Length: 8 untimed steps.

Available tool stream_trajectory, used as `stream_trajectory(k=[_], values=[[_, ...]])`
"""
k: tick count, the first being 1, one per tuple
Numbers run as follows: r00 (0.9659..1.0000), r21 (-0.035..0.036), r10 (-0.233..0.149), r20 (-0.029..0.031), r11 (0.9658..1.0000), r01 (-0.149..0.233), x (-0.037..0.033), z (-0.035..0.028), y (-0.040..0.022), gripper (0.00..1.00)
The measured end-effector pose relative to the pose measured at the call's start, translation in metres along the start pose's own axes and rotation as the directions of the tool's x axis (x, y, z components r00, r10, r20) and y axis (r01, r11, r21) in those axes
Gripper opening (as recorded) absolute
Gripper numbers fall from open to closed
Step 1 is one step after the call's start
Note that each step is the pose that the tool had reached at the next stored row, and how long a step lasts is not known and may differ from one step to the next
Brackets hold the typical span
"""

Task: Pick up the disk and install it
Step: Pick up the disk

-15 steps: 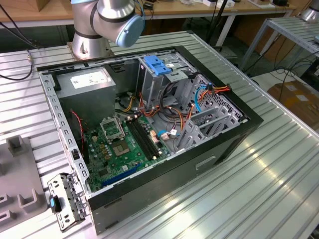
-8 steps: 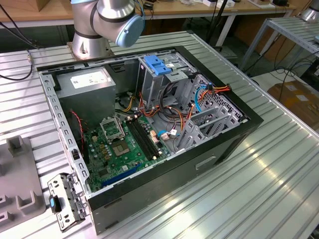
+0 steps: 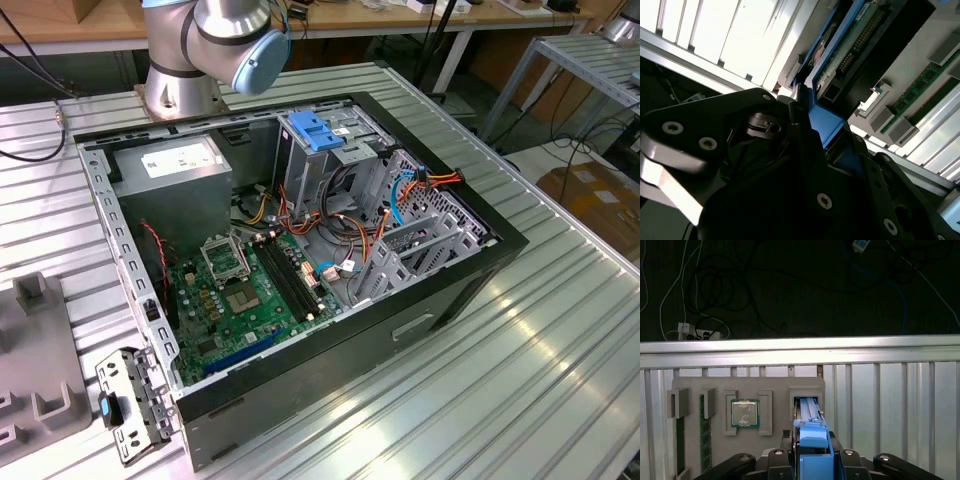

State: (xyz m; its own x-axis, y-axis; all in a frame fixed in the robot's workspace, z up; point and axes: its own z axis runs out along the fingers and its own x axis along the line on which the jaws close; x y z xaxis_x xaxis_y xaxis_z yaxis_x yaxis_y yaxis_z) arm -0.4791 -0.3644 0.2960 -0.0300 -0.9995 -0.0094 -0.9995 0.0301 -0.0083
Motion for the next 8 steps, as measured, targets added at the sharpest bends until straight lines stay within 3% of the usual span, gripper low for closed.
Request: stream_trajectory(k=[8], values=[[0.9998,0.0001,0.02,-0.0002,0.9998,-0.02,0.0,0.0001,0.0,0.37]])
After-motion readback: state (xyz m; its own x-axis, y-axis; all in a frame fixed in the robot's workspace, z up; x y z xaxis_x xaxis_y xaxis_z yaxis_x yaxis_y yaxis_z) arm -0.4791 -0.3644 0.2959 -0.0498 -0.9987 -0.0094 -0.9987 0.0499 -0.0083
